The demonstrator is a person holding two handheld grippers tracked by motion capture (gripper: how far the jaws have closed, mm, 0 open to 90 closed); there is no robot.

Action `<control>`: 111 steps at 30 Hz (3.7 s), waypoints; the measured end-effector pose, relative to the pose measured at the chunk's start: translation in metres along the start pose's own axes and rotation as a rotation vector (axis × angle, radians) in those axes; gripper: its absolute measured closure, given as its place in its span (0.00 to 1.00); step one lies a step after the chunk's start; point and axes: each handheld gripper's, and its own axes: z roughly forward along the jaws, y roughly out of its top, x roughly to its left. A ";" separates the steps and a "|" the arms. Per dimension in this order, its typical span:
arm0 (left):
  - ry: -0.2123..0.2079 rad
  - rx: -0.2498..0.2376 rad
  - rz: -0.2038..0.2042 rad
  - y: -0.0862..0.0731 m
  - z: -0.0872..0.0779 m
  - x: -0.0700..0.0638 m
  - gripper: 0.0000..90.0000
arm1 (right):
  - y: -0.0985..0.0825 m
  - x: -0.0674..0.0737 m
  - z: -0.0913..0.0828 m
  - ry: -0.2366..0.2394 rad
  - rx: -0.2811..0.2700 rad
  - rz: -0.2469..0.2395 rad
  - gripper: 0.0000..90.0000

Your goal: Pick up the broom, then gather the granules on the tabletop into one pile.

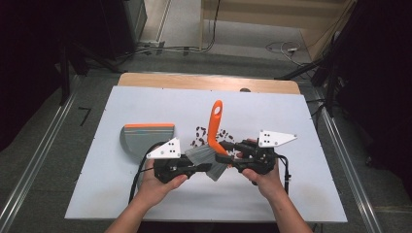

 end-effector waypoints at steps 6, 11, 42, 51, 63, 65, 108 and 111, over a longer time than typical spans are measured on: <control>-0.052 0.002 0.013 0.000 -0.001 0.000 0.96 | -0.004 -0.002 0.003 0.077 -0.009 0.034 0.68; -0.072 0.008 0.009 -0.001 -0.001 0.001 0.95 | -0.004 -0.004 0.001 0.117 0.003 0.055 0.75; 0.227 -0.013 -0.091 -0.017 -0.033 0.015 0.00 | 0.016 -0.001 -0.016 -0.434 0.114 0.051 0.76; 0.289 -0.038 -0.102 -0.021 -0.053 0.022 0.00 | 0.015 -0.014 -0.028 -0.545 0.130 0.095 0.76; 0.341 -0.041 -0.114 -0.026 -0.064 0.027 0.00 | 0.013 -0.031 -0.036 -0.626 0.161 0.149 0.76; 0.351 -0.037 -0.112 -0.027 -0.066 0.026 0.00 | 0.013 -0.038 -0.040 -0.641 0.164 0.175 0.76; 0.489 -0.046 -0.125 -0.055 -0.109 0.025 0.00 | 0.008 -0.083 0.060 -0.886 0.709 0.026 0.77; 0.489 -0.042 -0.125 -0.056 -0.110 0.025 0.00 | 0.007 -0.076 0.059 -0.866 0.706 0.026 0.77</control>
